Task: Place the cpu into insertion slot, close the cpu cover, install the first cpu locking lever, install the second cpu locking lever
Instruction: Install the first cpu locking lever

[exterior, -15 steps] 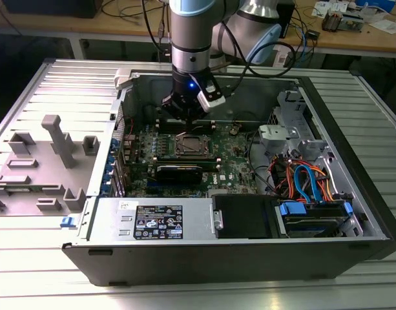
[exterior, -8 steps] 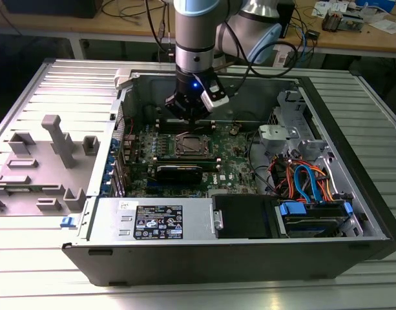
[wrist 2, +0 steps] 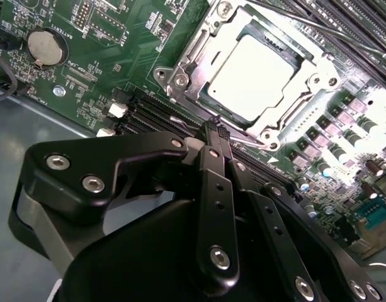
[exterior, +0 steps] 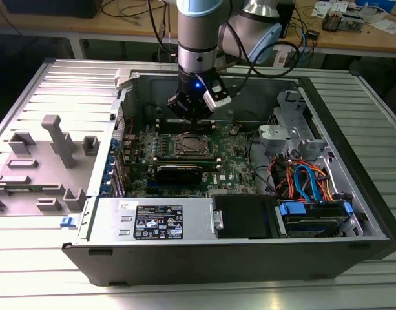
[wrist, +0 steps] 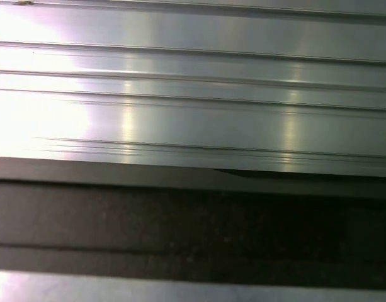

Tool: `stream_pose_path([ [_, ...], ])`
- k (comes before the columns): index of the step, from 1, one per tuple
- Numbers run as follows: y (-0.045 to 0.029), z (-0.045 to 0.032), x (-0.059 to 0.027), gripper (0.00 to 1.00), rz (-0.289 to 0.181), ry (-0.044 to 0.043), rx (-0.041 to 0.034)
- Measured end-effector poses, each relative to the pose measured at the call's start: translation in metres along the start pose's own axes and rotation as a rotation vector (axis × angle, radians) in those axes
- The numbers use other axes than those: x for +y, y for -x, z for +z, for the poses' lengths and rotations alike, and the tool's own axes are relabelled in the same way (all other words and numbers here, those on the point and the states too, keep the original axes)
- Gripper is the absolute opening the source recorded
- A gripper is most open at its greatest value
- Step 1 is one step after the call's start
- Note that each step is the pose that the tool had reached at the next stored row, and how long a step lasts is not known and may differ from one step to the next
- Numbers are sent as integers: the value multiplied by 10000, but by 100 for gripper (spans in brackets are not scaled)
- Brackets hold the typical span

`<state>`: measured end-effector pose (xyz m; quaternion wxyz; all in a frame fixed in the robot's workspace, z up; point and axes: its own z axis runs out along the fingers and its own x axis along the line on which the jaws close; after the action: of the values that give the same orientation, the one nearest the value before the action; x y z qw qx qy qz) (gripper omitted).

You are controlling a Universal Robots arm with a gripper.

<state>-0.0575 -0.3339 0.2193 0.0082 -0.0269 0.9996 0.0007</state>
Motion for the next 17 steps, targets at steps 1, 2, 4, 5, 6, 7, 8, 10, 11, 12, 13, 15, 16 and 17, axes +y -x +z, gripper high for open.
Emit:
stream_pose_path([
  [1, 5, 2, 3, 11, -1, -1, 1],
  [2, 14, 6, 6, 11, 0, 0, 1],
  [4, 44, 12, 10, 11, 0, 1, 0],
  [5, 54, 17, 11, 11, 0, 1, -1],
  [6, 59, 21, 11, 11, 0, -1, 0],
  [7, 63, 26, 11, 11, 0, -1, 0],
  [8, 70, 35, 12, 11, 0, -2, 0],
  [10, 79, 49, 13, 11, 0, -2, 0],
  [11, 82, 53, 14, 11, 0, -3, 1],
  [12, 86, 57, 14, 11, 0, -2, 1],
  [13, 92, 63, 14, 11, 0, -2, 0],
  [15, 97, 74, 15, 11, 1, -2, 0],
  [16, 100, 83, 14, 11, 0, -2, 0],
  [17, 102, 89, 14, 11, 0, -3, 0],
])
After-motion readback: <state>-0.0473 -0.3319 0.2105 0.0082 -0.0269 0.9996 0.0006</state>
